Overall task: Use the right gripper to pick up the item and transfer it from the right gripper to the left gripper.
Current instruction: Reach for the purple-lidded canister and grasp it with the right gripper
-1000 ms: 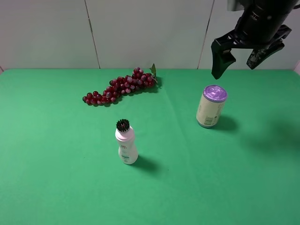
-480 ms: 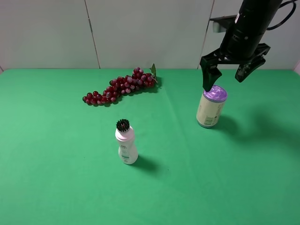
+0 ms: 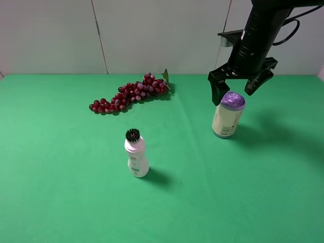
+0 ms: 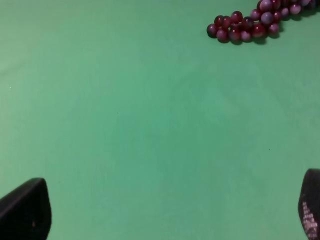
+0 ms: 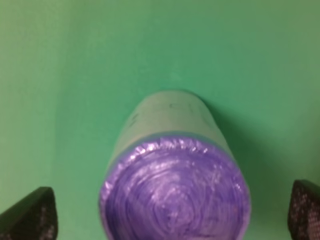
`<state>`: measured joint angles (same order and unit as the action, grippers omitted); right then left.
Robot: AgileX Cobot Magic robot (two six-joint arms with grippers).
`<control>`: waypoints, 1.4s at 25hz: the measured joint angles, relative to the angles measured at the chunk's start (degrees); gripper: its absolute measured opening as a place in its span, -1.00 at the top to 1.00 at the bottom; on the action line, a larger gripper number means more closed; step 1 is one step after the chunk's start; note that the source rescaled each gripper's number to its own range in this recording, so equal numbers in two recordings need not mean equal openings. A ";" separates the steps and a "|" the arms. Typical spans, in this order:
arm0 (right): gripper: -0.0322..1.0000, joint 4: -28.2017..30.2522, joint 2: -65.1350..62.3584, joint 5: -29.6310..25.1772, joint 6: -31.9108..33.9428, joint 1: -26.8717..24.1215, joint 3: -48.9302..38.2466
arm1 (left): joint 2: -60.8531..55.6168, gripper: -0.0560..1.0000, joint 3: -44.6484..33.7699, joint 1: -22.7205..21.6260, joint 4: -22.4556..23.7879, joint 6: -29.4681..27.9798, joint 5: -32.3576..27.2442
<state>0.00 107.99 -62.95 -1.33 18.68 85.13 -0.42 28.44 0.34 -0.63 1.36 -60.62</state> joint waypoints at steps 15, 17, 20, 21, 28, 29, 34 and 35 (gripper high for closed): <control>-1.00 0.00 5.58 0.79 -0.30 0.00 0.00 | 0.00 -0.95 0.00 0.00 0.00 0.00 0.00; -1.00 0.00 6.01 0.79 -0.30 0.00 0.00 | 0.00 -0.95 0.00 0.00 0.00 0.00 0.00; -1.00 0.00 6.67 0.83 -0.30 0.00 0.00 | 0.00 -0.95 0.00 0.00 0.00 0.00 0.00; -1.00 0.00 6.96 0.83 -0.30 0.00 0.00 | 0.00 -0.95 0.00 0.00 0.00 0.00 0.00; -1.00 0.00 7.59 0.60 -0.30 0.00 0.00 | 0.00 -0.95 0.00 0.00 0.00 0.00 0.00; -1.00 0.00 7.59 0.60 -0.30 0.00 0.00 | 0.00 -0.95 0.00 0.00 0.00 0.00 0.00; 0.94 0.00 7.59 0.60 -0.38 0.00 0.00 | 0.00 -0.95 0.00 0.00 0.00 0.00 0.00; 0.83 0.00 7.59 0.60 -0.43 0.00 0.00 | 0.00 -0.95 0.00 0.00 0.00 0.00 0.00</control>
<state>0.00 115.59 -62.34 -1.77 18.68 85.13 -0.42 28.44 0.34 -0.63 1.36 -60.62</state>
